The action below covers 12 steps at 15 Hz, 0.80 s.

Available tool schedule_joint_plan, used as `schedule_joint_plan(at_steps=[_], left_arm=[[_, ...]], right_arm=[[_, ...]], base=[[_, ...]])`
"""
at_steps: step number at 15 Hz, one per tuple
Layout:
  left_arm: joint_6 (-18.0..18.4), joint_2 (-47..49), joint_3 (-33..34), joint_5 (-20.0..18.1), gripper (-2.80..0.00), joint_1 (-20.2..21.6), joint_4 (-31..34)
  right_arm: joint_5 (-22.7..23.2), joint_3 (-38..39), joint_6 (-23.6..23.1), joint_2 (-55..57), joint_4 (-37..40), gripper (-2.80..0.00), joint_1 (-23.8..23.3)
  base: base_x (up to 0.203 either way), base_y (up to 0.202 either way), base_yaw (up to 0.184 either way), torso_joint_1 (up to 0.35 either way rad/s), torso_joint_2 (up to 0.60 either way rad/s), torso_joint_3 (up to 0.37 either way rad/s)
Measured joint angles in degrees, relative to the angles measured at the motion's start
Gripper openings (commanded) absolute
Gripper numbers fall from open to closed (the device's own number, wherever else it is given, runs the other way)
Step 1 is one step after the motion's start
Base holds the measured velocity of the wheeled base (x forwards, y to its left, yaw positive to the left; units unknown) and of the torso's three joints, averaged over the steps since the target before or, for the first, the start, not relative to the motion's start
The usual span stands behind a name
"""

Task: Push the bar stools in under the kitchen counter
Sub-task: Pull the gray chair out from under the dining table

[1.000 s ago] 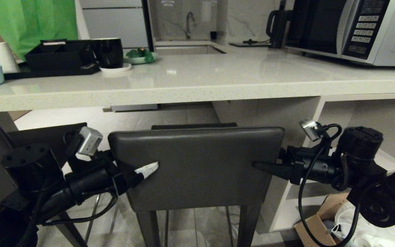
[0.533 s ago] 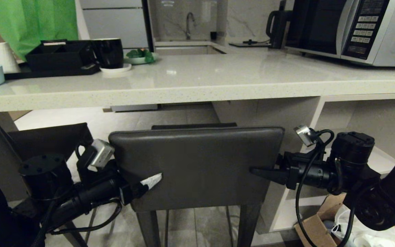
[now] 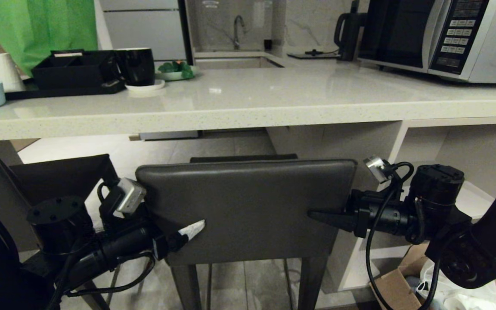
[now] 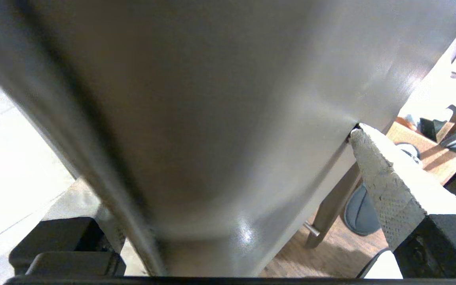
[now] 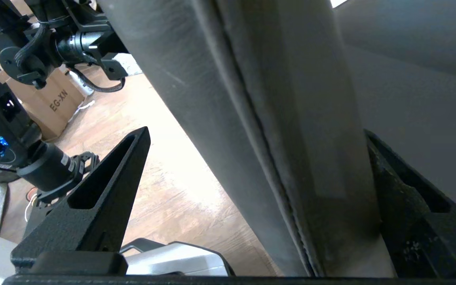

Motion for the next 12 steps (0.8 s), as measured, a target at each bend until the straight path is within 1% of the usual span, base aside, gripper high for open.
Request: schedule_joint_plan(at_steps=[2,5,12], left_arm=[[0.02,0.29,0.59,0.16,0.0,-0.3,-0.39],[-0.03,1.1,0.93,0.41,0.0,-0.33,-0.5],[-0.09,0.7,1.05,0.46,0.0,-0.48,-0.2]], right_arm=[[-0.26,-0.24,-0.05,0.11,-0.19,0.0,0.09],[0.28,0.13,0.0,0.12,0.11,0.0,0.38],[0.0,0.13,-0.13,0.04,0.09,0.0,0.41]], base=[[-0.134,0.0,0.002,0.011,0.0,-0.001],[-0.193,0.0,0.001,-0.002,0.0,0.001],[-0.194,0.0,-0.002,0.002,0.0,0.003]])
